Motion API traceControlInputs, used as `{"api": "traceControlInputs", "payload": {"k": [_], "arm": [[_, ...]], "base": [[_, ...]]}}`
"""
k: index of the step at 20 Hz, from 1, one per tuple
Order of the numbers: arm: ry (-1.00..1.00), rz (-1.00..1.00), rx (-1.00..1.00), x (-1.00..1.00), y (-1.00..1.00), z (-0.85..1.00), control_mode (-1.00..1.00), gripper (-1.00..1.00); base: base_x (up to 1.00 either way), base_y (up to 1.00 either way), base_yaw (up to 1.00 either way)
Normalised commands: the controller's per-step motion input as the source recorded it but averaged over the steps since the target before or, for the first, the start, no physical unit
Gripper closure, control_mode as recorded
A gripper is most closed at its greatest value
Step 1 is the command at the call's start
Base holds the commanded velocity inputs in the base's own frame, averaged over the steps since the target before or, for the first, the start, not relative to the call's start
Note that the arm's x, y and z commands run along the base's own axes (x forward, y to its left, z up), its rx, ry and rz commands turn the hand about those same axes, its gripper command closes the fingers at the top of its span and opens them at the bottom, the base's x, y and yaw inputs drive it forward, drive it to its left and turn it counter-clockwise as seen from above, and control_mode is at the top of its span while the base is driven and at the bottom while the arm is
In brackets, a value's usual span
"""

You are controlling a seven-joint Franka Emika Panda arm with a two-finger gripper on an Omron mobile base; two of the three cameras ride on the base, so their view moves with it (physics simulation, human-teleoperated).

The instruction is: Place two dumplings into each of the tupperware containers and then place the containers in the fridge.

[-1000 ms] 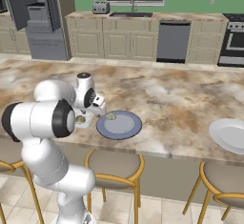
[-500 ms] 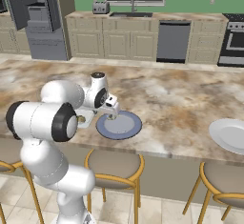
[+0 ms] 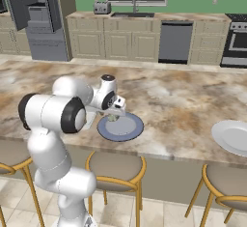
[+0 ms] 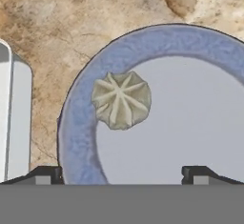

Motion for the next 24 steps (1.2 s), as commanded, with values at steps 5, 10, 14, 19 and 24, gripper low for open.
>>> {"api": "traceControlInputs", "payload": {"k": [5, 10, 14, 19, 24], "arm": [[0.00, 0.04, 0.00, 0.49, 0.00, -0.34, -1.00, -1.00], [0.00, 0.05, 0.00, 0.40, 0.00, -0.35, -1.00, -1.00], [0.02, 0.05, 0.01, 0.18, 0.00, -0.34, -1.00, -1.00], [0.04, 0.05, 0.01, 0.08, 0.00, -0.29, -1.00, -1.00], [0.05, 0.03, 0.00, 0.01, 0.00, -0.12, -1.00, 1.00]], "base": [[0.00, 0.00, 0.00], [0.00, 0.00, 0.00], [0.00, 0.00, 0.00], [0.00, 0.00, 0.00], [0.00, 0.00, 0.00]]}}
